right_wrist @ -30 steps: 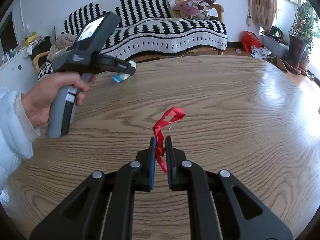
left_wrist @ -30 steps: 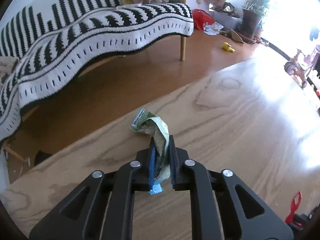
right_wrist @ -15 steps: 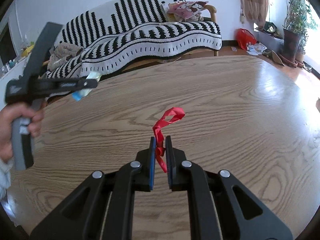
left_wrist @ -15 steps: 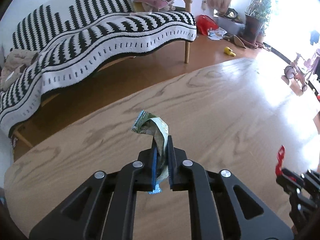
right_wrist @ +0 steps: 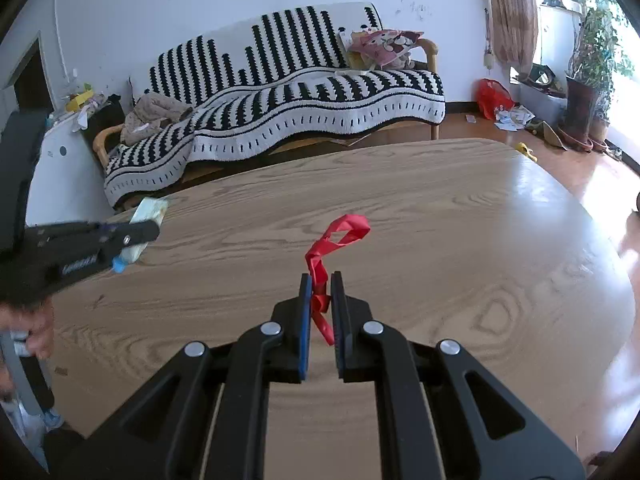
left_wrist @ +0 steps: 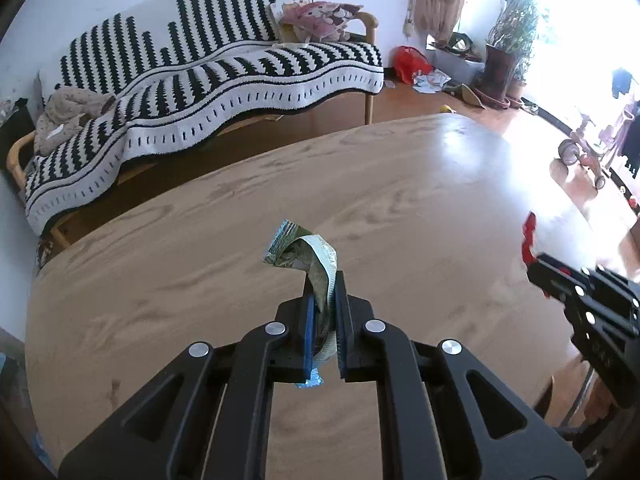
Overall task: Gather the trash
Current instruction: 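Carry the red ribbon and blue-white wrapper over the black bin with both tools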
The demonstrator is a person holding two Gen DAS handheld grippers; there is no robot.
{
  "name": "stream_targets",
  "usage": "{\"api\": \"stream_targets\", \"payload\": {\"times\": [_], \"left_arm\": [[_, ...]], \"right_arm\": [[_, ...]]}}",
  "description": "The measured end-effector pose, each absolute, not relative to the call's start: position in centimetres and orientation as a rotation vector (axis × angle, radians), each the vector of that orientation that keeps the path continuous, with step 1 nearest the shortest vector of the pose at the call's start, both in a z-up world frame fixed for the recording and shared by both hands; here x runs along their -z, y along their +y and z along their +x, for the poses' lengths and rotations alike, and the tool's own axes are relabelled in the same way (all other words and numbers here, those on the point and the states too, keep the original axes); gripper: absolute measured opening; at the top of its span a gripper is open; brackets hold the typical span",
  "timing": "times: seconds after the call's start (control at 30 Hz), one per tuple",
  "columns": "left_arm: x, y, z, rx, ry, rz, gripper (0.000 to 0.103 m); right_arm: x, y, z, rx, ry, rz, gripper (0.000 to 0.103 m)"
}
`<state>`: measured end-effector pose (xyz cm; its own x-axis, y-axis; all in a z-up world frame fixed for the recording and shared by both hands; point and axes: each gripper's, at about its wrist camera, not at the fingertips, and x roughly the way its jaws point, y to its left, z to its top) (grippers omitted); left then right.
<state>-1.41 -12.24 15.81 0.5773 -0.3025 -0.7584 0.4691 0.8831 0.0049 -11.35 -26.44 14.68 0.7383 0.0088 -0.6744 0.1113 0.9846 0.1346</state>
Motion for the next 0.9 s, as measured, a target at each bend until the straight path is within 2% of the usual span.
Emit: {"api": "stream_targets", "payload": {"times": [0.23, 0.47, 0.6, 0.77, 0.9], "left_arm": [[-17.4, -13.0, -10.0, 0.503, 0.812, 0.188, 0.008], [-16.3, -20.2, -18.4, 0.724, 0.854, 0.176, 0.008], [-13.5, -24.9, -23.0, 0.853, 0.934, 0.19, 0.008], [-7.8, -29.2, -27.1, 0.944, 1.052, 0.253, 0.008], [-1.9, -31.4, -28.0, 0.946, 1.166, 0.304, 0.008]], "right_arm": [[-17.2, -27.1, -18.5, 0.079, 0.706, 0.165, 0.01], [-19.7, -33.3, -28.0, 0.227, 0.649, 0.198, 0.01], [-19.4, -37.0, -32.9, 0.285, 0.66, 0.239, 0.01], [-14.9, -40.8, -36.5, 0.31, 0.754, 0.343, 0.01], [-6.7, -43.0, -37.0, 0.314, 0.929, 0.452, 0.01]]}}
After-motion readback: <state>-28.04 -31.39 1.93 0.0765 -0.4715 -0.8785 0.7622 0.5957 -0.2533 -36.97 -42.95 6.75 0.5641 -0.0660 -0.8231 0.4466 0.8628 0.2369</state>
